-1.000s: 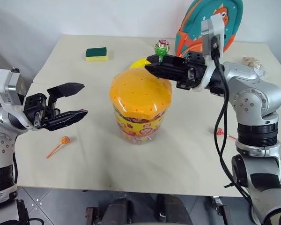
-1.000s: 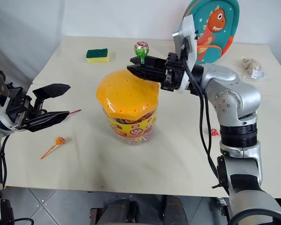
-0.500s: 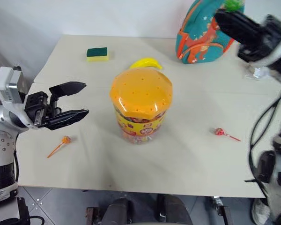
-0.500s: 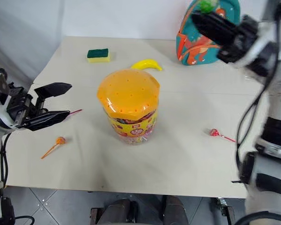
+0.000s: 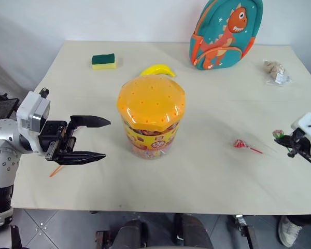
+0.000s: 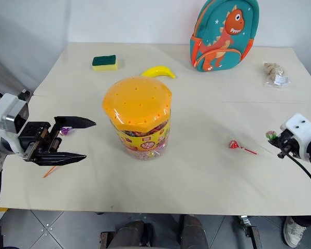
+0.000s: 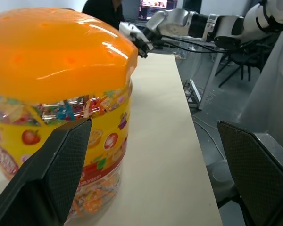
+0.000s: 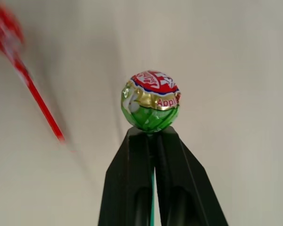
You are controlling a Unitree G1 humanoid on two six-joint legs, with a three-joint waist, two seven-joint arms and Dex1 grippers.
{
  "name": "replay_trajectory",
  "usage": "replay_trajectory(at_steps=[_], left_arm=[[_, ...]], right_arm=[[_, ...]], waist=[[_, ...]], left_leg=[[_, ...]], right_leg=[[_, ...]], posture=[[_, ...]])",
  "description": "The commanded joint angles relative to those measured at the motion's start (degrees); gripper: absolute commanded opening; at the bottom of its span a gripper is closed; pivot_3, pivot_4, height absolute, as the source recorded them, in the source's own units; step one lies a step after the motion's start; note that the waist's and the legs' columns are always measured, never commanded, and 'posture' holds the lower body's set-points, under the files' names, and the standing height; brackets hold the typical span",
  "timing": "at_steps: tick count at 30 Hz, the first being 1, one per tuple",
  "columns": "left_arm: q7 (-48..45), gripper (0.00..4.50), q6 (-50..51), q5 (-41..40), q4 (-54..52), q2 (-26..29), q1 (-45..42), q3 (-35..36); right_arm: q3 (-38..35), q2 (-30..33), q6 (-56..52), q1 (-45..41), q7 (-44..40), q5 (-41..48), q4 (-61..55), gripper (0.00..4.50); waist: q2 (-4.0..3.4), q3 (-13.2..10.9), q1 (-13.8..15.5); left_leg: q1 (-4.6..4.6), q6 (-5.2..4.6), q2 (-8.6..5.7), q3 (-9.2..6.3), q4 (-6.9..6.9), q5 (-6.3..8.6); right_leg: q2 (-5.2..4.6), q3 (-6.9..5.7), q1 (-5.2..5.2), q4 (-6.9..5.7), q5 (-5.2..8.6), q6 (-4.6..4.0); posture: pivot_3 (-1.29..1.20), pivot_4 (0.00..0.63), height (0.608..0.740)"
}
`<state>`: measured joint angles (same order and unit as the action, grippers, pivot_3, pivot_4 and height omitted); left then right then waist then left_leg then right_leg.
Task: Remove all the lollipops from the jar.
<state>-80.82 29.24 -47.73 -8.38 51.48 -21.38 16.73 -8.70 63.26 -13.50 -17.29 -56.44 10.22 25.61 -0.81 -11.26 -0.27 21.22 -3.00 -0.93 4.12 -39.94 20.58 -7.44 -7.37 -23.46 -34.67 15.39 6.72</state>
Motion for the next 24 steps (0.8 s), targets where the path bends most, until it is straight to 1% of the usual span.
replay_trajectory(at_steps=[1,2,3,5,8,10,11,13,15,17,19,21,24], left_arm=[[0.0,4.50,-0.6,-0.1,-1.9,0.4,0.9,0.9],[0.1,4.50,-0.6,-0.1,-1.9,0.4,0.9,0.9],[0.2,4.50,-0.6,0.0,-1.9,0.6,1.1,1.1],[1.2,4.50,-0.6,0.4,-1.8,0.7,1.3,1.5],[4.5,4.50,2.4,-1.1,-0.8,1.0,0.5,3.1],[5.2,4.50,2.1,-0.7,-0.3,1.2,0.9,3.9],[5.7,4.50,1.5,0.4,0.4,1.3,1.6,4.3],[5.8,4.50,-0.4,2.6,2.2,1.6,3.6,5.4],[5.7,4.50,-2.9,5.0,4.3,1.9,5.4,6.1],[6.1,4.50,-5.1,7.5,7.3,2.1,7.3,6.7],[7.5,4.50,-9.5,11.2,10.8,1.4,9.6,7.4],[8.0,4.50,-13.8,13.5,12.7,0.4,11.0,7.6],[10.8,4.50,-20.5,16.1,13.3,-2.4,11.5,8.0]], right_arm=[[-0.8,-1.1,2.3,-0.2,-0.7,0.0,1.4,0.59],[-0.9,-1.3,2.4,-0.3,-0.9,-0.1,1.7,0.75],[-1.0,-1.3,2.4,-0.4,-1.2,0.0,1.6,1.07],[-1.7,-0.7,1.9,0.2,-2.5,0.5,1.0,1.77],[-4.0,1.0,1.8,2.0,-5.0,2.0,0.1,2.74],[-6.3,1.4,5.2,2.6,-6.0,2.8,0.7,3.46],[-8.9,0.8,8.0,3.0,-8.7,5.4,0.4,3.85],[-14.3,-1.2,12.0,3.8,-14.8,12.0,-2.1,4.46],[-18.2,-3.6,12.1,4.2,-19.0,18.5,-6.2,4.46],[-19.7,-5.4,10.0,5.3,-19.7,22.2,-11.9,4.46],[-18.8,-7.4,8.4,8.1,-20.8,25.4,-21.0,4.46],[-16.9,-9.4,8.4,10.2,-20.8,26.3,-28.1,4.46],[-14.5,-13.0,9.7,11.3,-19.0,25.9,-33.6,4.46]], waist=[[0.00,0.0,0.0],[0.00,0.0,0.1],[0.00,0.0,0.1],[-0.01,0.0,0.2],[-0.01,0.0,0.5],[-0.01,0.0,0.7],[-0.01,0.0,0.6],[-0.02,0.0,0.4],[-0.03,0.0,0.3],[-0.03,0.0,0.1],[-0.03,0.0,0.2],[-0.03,0.0,0.3],[0.00,0.0,0.9]], left_leg=[[0.01,0.00,0.00,0.00,0.00,0.00],[0.01,0.00,0.00,-0.01,0.00,0.00],[0.02,0.00,0.00,-0.01,-0.01,0.00],[0.02,0.00,0.00,-0.01,-0.02,0.00],[0.05,0.00,-0.02,-0.18,-0.06,0.00],[0.08,-0.01,-0.04,-0.25,-0.08,0.00],[0.08,-0.01,-0.04,-0.25,-0.08,0.00],[0.07,0.00,-0.04,-0.24,-0.05,0.00],[0.04,0.00,-0.02,-0.23,-0.02,0.00],[-0.02,0.02,0.07,-0.20,0.00,0.01],[-0.02,0.04,0.08,-0.20,0.00,0.02],[-0.02,0.05,0.08,-0.24,0.00,0.03],[0.01,0.05,0.02,-0.27,-0.03,0.04]], right_leg=[[0.00,0.00,0.00,0.01,0.00,0.00],[0.00,-0.01,0.01,0.01,0.00,0.00],[0.00,-0.01,0.01,0.02,0.00,0.00],[-0.01,0.00,0.01,0.01,0.00,0.00],[-0.05,0.05,0.09,0.05,0.00,0.00],[-0.07,0.14,0.11,0.07,0.00,0.00],[-0.07,0.16,0.11,0.07,0.00,0.00],[-0.03,0.13,0.11,0.10,0.00,0.00],[0.00,0.04,0.11,0.10,0.00,0.00],[0.08,-0.07,0.14,0.14,0.00,0.00],[0.07,-0.08,0.15,0.13,0.00,0.00],[-0.02,-0.04,0.14,0.13,0.00,-0.01],[-0.10,-0.01,0.16,0.14,0.00,0.00]], posture=[[0.00,0.150,0.740],[0.00,0.150,0.740],[0.00,0.150,0.740],[0.00,0.150,0.740],[0.00,0.150,0.740],[0.00,0.150,0.740],[0.00,0.150,0.740],[0.00,0.150,0.740],[0.00,0.150,0.740],[0.00,0.150,0.740],[0.00,0.150,0.740],[0.00,0.150,0.740],[0.00,0.150,0.740]])
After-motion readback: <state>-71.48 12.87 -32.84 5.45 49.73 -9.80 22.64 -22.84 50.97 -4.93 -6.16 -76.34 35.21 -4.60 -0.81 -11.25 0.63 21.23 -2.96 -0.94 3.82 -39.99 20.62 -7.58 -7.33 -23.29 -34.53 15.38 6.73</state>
